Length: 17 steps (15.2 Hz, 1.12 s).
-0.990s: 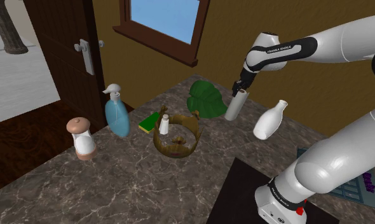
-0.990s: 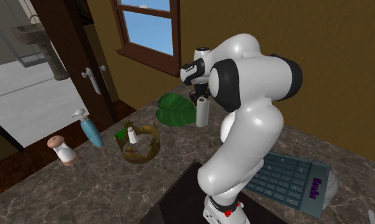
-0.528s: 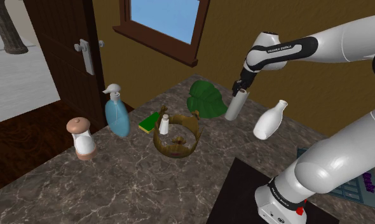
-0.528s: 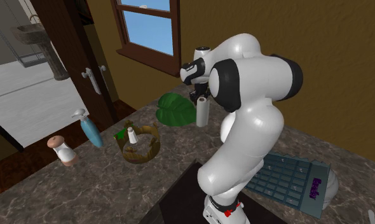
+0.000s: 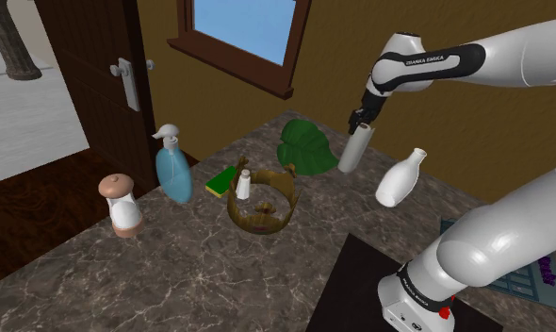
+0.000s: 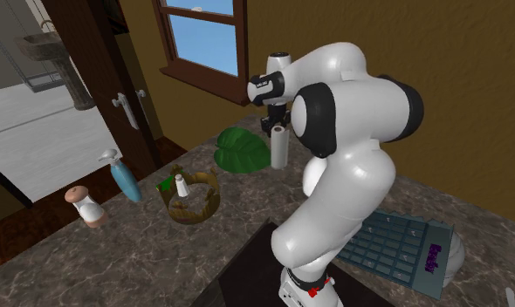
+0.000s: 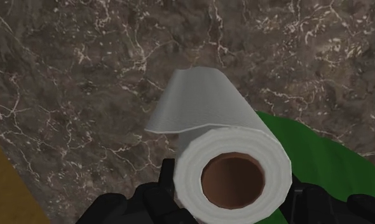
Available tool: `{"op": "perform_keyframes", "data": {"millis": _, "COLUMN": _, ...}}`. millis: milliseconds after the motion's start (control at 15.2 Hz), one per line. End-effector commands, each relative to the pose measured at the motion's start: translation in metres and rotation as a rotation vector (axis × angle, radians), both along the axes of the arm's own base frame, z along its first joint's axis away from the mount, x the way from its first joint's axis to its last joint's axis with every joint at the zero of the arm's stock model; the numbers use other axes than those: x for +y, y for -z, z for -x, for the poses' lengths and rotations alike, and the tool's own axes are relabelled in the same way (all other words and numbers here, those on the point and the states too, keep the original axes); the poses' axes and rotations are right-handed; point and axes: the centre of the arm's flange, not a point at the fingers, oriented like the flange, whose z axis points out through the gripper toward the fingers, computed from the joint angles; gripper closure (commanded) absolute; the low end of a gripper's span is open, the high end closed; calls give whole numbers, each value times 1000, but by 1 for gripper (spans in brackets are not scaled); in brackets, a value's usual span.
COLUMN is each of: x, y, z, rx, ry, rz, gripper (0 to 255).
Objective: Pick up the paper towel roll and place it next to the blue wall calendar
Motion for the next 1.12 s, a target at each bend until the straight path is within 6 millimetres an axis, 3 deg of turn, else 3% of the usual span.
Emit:
{"op": "perform_keyframes", "data": {"millis": 0, "x": 0, "y": -11, "z": 0, "rx": 0, "ry": 0, "rz": 0, "gripper": 255}}
{"op": "perform_keyframes", "data": {"millis": 1056, "x": 0, "y": -95, "z": 0, "rx": 0, "ry": 0, "rz": 0, "gripper": 255}}
